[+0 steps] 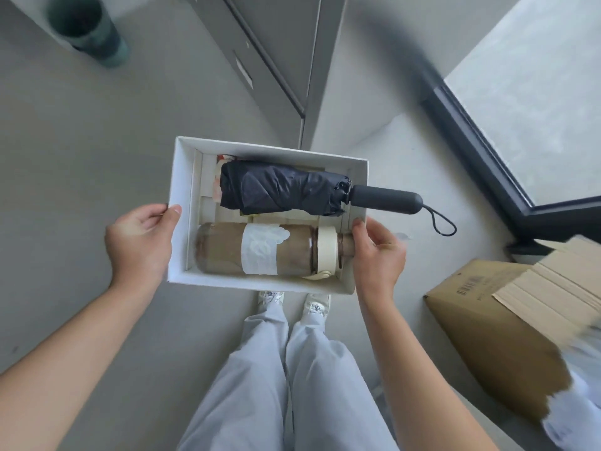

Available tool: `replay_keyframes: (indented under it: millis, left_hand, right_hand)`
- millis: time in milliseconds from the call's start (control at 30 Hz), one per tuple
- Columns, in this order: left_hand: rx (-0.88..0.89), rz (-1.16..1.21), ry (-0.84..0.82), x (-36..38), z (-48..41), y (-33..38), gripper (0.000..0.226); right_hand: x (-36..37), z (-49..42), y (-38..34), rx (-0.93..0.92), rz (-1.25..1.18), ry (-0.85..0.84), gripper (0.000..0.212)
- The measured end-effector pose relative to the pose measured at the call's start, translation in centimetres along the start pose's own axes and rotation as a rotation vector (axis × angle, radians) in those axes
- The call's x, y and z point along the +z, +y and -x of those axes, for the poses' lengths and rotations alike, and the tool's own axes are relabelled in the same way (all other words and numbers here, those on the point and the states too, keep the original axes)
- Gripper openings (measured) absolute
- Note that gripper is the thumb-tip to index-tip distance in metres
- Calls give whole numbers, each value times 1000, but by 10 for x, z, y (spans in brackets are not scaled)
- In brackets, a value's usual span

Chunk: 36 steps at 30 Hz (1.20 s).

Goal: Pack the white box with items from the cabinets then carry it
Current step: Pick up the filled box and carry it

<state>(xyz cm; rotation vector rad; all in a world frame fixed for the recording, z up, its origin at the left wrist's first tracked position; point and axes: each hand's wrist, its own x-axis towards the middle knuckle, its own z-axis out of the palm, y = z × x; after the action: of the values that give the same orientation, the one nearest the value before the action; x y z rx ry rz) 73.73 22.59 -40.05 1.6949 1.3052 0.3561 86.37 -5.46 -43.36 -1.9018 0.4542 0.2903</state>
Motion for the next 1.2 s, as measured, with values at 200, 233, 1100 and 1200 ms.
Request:
replay_keyframes:
  millis: [200, 233, 1100, 1200]
  left_hand:
    - [-26, 70, 81, -78, 68, 56, 16]
    - [-34, 92, 109, -89, 80, 62, 15]
    - [-240, 341, 632, -354, 71, 40, 8]
    - [-234, 332, 688, -384, 55, 42, 9]
  right_hand:
    - [-46, 60, -74, -76, 46, -66, 15]
    - [-52, 70, -85, -104, 61, -83, 15]
    - [169, 227, -276, -622, 363, -559, 29]
    - [208, 248, -289, -635, 343, -595, 20]
